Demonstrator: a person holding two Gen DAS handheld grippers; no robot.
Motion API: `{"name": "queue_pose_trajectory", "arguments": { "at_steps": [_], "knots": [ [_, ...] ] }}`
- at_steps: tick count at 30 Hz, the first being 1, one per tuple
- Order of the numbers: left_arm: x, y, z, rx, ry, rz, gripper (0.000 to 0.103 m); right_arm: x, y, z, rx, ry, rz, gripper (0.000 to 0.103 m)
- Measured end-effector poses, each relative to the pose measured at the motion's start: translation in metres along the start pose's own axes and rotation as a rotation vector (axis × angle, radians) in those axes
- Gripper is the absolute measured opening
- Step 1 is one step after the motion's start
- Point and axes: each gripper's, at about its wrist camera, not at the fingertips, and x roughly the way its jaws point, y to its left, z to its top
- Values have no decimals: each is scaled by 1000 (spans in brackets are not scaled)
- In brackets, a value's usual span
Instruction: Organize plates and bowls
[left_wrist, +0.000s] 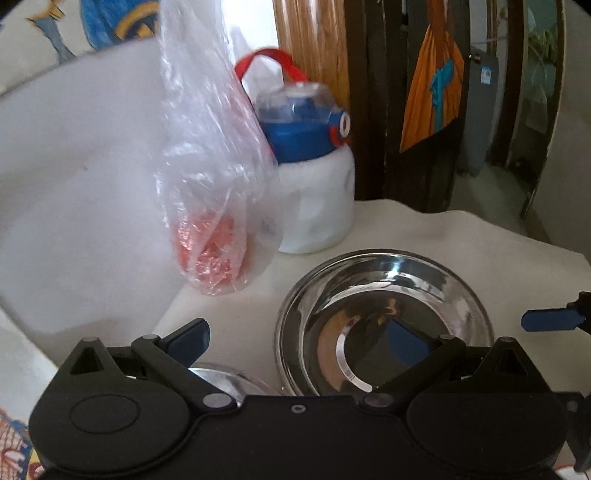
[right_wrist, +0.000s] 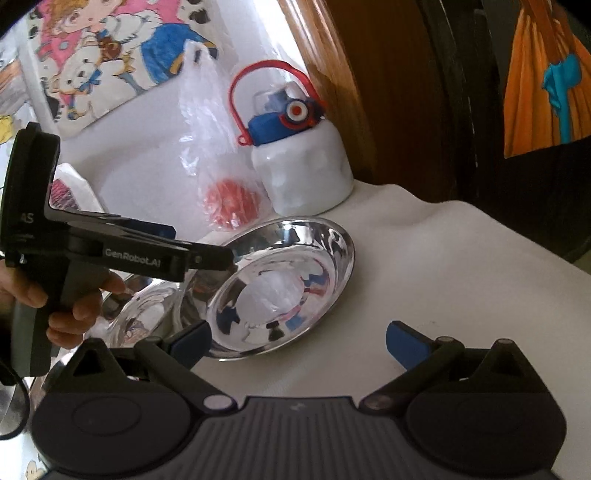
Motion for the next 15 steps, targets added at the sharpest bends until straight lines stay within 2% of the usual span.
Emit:
{"name": "queue_pose_trajectory", "arguments": {
  "at_steps": [3,8,11,13,15],
  "knots": [
    [15,2,5,-5,29,-22,102,7,-1,2,11,10,17,98],
    [33,10,9,-65,75,-40,101,16,-1,3,24,10,-5,85],
    [39,14,10,-103,101,-33,93,17,1,2,24,9,5,78],
    [43,16,11,-112,121,-31,85,18,2,2,28,12,12,64],
    [44,19,10,-125,132,-40,78,19,2,2,28,15,8,55]
  ]
}}
